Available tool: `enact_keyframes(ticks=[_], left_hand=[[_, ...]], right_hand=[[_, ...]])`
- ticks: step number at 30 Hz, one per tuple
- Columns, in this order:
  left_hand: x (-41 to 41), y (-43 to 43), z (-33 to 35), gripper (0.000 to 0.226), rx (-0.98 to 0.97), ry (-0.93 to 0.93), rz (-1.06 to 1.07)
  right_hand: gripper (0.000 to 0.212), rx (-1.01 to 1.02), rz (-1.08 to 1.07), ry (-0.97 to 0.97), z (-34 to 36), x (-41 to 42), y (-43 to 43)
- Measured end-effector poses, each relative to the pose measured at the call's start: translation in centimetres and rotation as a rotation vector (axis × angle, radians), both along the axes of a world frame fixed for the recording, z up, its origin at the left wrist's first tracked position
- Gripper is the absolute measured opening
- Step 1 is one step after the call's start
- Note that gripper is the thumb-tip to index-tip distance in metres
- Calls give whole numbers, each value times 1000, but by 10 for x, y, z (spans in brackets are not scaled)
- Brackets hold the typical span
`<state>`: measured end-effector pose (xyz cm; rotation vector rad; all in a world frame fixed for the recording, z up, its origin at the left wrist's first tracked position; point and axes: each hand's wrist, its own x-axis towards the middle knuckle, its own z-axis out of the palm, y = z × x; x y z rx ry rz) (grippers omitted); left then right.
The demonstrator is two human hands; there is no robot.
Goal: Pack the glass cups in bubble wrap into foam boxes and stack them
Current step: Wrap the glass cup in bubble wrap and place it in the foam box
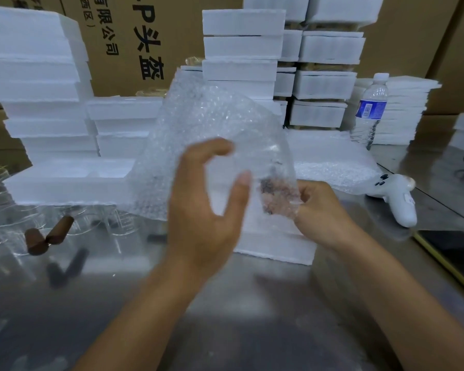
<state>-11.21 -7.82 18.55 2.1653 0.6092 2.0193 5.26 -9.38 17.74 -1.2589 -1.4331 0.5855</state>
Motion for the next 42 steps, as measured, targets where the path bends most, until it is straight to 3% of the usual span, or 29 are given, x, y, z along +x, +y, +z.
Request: enact_keyframes(ticks=[5, 9, 11, 13, 15, 17, 19, 20, 22, 23, 25, 28, 33, 36, 38, 42], left_hand=[[-23, 24, 10, 63, -476, -291, 145], [-32, 39, 13, 86, -830, -365, 52], [-35, 43, 13, 91, -917, -391, -41], [-36, 44, 12, 89, -941, -367, -131], [-36, 43, 12, 88, -954, -349, -227], [-35, 43, 12, 77, -971, -351, -365], [-36, 42, 12, 51, -994, -361, -520], [-36, 41, 12, 42, -1014, -368, -573], [-37, 42, 11, 37, -1043, -373, -612], [-38, 42, 11, 37, -1048, -368, -607], [-37, 43, 11, 39, -1057, -355, -577], [-38, 46, 9, 31, -1078, -372, -536], [-39, 49, 5, 34, -1141, -380, -542], [-39, 49, 5, 27, -1211, -394, -619], [-39, 48, 6, 17, -1251, -395, -696], [-40, 44, 8, 42, -1273, -416, -826]], right_hand=[[36, 51, -63, -35, -2, 5, 5], [36, 83, -107, -119, -3, 8, 5], [34, 76, -92, -119, -2, 9, 5], [29, 47, -59, -81, -1, 9, 4], [7, -14, -25, -46, 0, 10, 1], [31, -81, 24, -29, 3, 13, -3], [52, -133, 91, 24, 7, 14, -6], [46, -156, 141, 61, 10, 15, -7], [16, -189, 257, 159, 15, 16, -9], [13, -194, 306, 194, 17, 18, -10], [12, -223, 388, 244, 18, 23, -13], [38, -274, 380, 281, 22, 25, -17], [28, -300, 286, 266, 23, 24, -19], [50, -309, 202, 68, 24, 21, -21], [51, -332, 152, -28, 22, 18, -21], [34, -273, 82, -91, 19, 12, -20]])
